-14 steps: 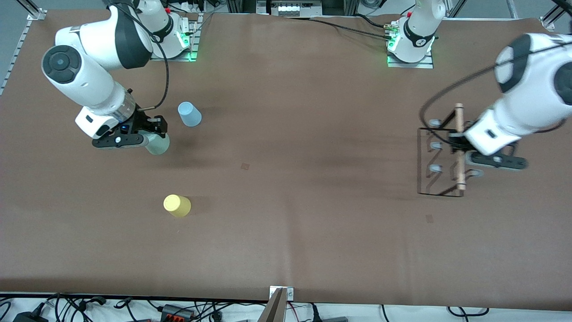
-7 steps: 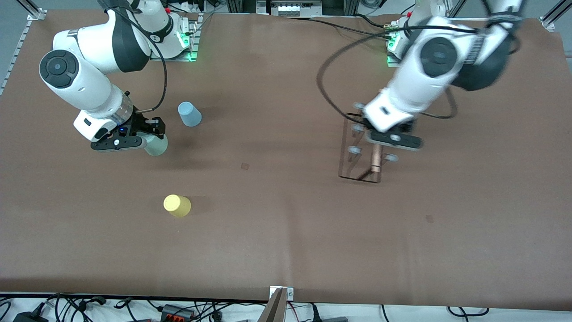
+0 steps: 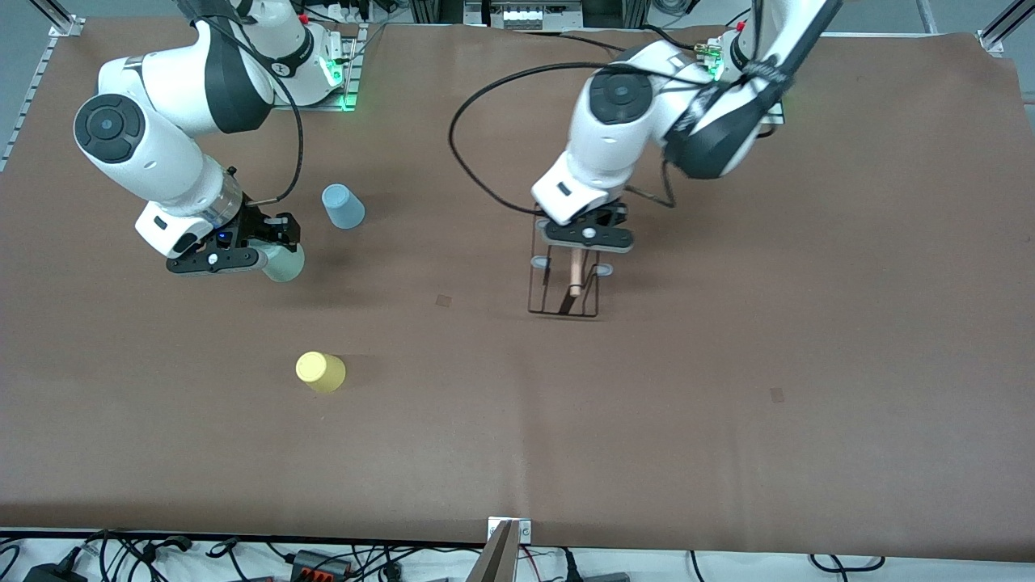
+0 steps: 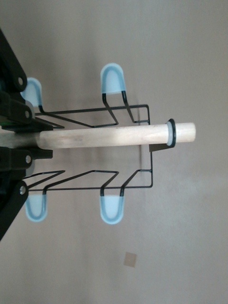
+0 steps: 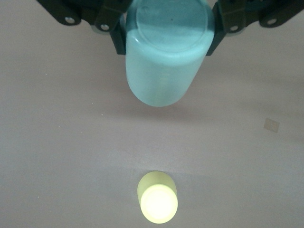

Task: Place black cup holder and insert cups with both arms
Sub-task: 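Lift the blue cup with the right gripper while the left gripper carries the holder, then set down the holder and open the left gripper while the right gripper carries the cup, then lower the blue cup onto a holder peg and open the right gripper, then move the right gripper down to the yellow cup, then close the right gripper on the yellow cup and lift it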

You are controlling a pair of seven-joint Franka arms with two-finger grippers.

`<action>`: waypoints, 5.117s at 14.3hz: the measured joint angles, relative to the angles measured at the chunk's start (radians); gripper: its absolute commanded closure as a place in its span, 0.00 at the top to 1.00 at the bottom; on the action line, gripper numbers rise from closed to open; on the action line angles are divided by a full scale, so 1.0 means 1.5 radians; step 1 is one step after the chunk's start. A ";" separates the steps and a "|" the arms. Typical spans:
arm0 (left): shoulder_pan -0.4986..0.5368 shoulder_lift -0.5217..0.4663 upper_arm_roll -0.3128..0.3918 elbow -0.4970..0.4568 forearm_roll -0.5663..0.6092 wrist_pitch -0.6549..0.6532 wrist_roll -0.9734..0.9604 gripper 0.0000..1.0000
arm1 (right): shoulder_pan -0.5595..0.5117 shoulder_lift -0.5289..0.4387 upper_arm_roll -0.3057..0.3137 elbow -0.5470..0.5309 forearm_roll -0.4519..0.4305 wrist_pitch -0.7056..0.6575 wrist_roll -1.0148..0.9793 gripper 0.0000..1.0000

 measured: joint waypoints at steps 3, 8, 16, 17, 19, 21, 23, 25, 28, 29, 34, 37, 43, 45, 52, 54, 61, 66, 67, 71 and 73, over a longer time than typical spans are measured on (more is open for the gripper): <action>-0.040 0.052 0.000 0.003 0.060 0.049 -0.100 0.05 | 0.000 0.001 0.000 0.000 0.000 0.000 0.000 0.19; -0.063 0.082 0.000 0.012 0.091 0.060 -0.145 0.05 | 0.000 0.003 0.000 0.000 0.000 0.000 -0.001 0.21; -0.065 0.082 0.000 0.024 0.093 0.058 -0.141 1.00 | -0.001 0.010 0.000 0.000 0.000 -0.001 -0.001 0.21; -0.063 0.078 0.001 0.030 0.094 0.050 -0.130 1.00 | 0.000 0.010 0.000 0.000 0.000 -0.001 0.000 0.21; -0.050 0.058 0.002 0.051 0.094 -0.009 -0.092 1.00 | 0.002 0.009 0.002 0.000 0.008 -0.004 0.019 0.21; -0.029 0.030 0.002 0.091 0.094 -0.116 -0.028 1.00 | 0.017 0.005 0.015 0.002 0.028 -0.013 0.075 0.21; -0.002 0.008 0.002 0.139 0.094 -0.232 0.053 1.00 | 0.038 -0.004 0.057 0.008 0.036 -0.016 0.164 0.21; 0.035 -0.004 0.003 0.179 0.095 -0.328 0.143 1.00 | 0.073 -0.012 0.115 0.018 0.039 -0.016 0.304 0.20; 0.117 -0.017 0.006 0.201 0.095 -0.397 0.244 1.00 | 0.162 -0.002 0.174 0.040 0.039 0.007 0.525 0.20; 0.148 -0.021 0.006 0.202 0.095 -0.408 0.287 1.00 | 0.191 0.009 0.180 0.047 0.038 0.022 0.578 0.20; 0.314 -0.025 0.007 0.205 0.023 -0.418 0.399 1.00 | 0.249 0.096 0.186 0.064 -0.035 0.107 0.712 0.21; 0.382 -0.025 0.012 0.228 -0.026 -0.418 0.405 1.00 | 0.262 0.131 0.186 0.070 -0.063 0.140 0.739 0.21; 0.382 -0.049 0.074 0.297 -0.032 -0.420 0.406 1.00 | 0.285 0.181 0.187 0.080 -0.117 0.162 0.771 1.00; 0.315 -0.084 0.175 0.281 -0.064 -0.423 0.408 1.00 | 0.290 0.201 0.187 0.081 -0.127 0.177 0.774 1.00; 0.177 -0.271 0.335 0.016 -0.106 -0.286 0.442 1.00 | 0.205 0.158 0.180 0.113 -0.133 0.080 0.647 1.00; 0.173 -0.291 0.335 -0.006 -0.106 -0.279 0.442 1.00 | 0.121 0.142 0.172 0.113 -0.133 0.048 0.498 1.00; 0.167 -0.292 0.334 -0.008 -0.106 -0.275 0.442 1.00 | -0.043 0.207 0.059 0.101 -0.133 0.165 0.114 1.00; 0.165 -0.292 0.332 -0.008 -0.106 -0.275 0.443 1.00 | -0.065 0.292 0.044 0.102 -0.133 0.343 0.058 1.00; 0.165 -0.292 0.332 -0.008 -0.106 -0.275 0.444 1.00 | -0.064 0.300 0.044 0.103 -0.133 0.363 0.058 1.00; 0.165 -0.291 0.332 -0.008 -0.106 -0.275 0.444 1.00 | -0.059 0.332 0.045 0.104 -0.133 0.424 0.057 1.00; 0.165 -0.291 0.332 -0.008 -0.106 -0.275 0.444 1.00 | -0.059 0.353 0.045 0.104 -0.133 0.457 0.053 0.98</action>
